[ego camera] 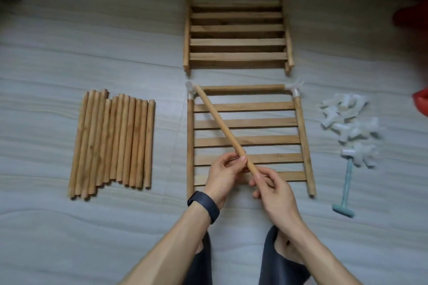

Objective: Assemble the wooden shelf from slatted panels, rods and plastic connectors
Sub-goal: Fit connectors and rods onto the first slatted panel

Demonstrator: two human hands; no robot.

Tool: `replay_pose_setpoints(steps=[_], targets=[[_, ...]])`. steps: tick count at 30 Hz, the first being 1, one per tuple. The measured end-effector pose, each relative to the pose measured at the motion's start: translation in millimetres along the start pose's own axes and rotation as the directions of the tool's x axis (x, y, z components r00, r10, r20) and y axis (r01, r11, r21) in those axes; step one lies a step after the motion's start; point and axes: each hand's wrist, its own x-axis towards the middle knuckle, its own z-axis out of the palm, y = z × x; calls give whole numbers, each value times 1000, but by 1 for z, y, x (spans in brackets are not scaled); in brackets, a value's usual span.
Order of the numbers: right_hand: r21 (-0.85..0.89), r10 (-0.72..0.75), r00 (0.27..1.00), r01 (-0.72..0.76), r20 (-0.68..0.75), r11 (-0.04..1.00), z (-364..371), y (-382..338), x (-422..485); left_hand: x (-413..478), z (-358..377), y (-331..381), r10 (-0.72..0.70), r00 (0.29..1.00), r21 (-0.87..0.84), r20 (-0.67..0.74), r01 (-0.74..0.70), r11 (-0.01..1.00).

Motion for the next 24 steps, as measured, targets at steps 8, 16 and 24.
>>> replay_pose_setpoints(steps=[8,16,24], targets=[[-105,78,992,-89,-99,991,-78,33,29,25,-13,4,-33,991,-145,-132,14,989],[-389,-120,721,-219,-683,895,-158,27,70,24,-4,-2,-102,971,-337,-218,23,941],[-775,-158,888,-275,-431,569,-183,37,86,13,-17,-12,-147,956,-396,-253,36,918]])
